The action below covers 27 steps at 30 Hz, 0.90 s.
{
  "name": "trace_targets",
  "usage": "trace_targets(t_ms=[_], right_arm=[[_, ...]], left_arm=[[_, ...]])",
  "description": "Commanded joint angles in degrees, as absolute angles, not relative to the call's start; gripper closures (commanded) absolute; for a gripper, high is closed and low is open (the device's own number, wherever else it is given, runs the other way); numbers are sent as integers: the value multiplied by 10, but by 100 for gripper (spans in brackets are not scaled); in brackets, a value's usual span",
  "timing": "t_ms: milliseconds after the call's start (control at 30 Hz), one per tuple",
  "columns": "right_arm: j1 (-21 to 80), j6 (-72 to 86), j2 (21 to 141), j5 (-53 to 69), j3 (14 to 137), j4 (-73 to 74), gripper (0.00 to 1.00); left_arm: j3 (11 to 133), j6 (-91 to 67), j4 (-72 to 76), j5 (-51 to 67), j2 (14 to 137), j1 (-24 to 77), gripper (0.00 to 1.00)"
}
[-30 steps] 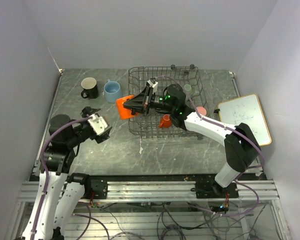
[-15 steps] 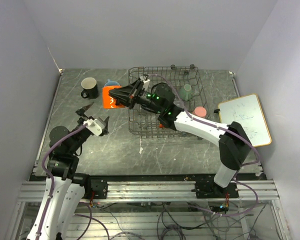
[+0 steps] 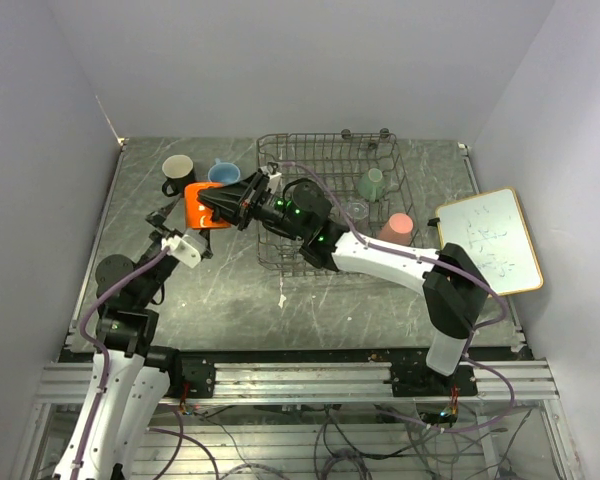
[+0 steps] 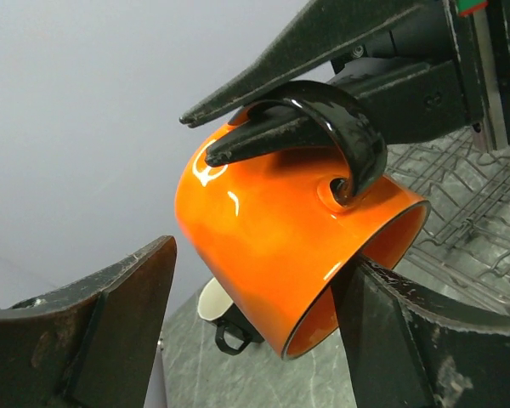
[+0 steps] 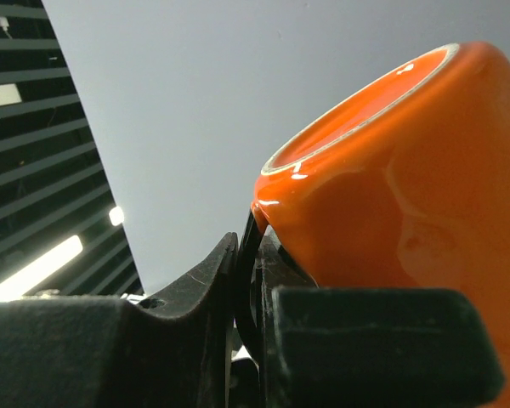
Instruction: Unload the cups from the dish rack
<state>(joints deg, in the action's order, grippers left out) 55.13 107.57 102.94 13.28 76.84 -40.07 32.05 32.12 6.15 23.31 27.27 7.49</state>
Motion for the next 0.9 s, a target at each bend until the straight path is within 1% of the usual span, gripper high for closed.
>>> trace_targets(t_ms=[0,67,167,300,367,467,500,533,567,633,667,733,767,867], right_arm=[[560,1095,1013,119,786,-481,100],[564,1096,1013,122,787,-481,100],[570,1097,1015,129,787,-479,100],[575,1105,1028,149,794,-491,100],[575,1103,1035,162,802,-492,100],[573,1089,1041,176,799,-484,100],[569,1079,1041,184,801,-473,97],[564,1066,1041,192,804,-457,88],[558,1048,1040,200,806,-442,79],[544,1007,1036,216,812,-395,55],[535,981,1035,225,817,-368,46],[512,928,1030,241,824,-307,31],[499,904,1022,243,823,-268,26],[449,841,988,229,788,-197,9]], left_arm=[[294,359,128,226,255,74,20],[284,379,149,217,252,74,25],[283,396,168,196,257,74,37],[300,407,165,200,272,74,55],[304,413,164,204,275,74,68],[310,424,151,203,281,74,85],[315,424,141,196,284,74,90],[325,420,128,182,290,74,93],[335,414,110,167,304,74,93],[363,399,72,117,333,74,93],[379,392,50,96,350,73,93],[421,380,-2,60,391,72,93],[444,375,-32,45,414,72,93],[513,369,-123,10,488,65,93]])
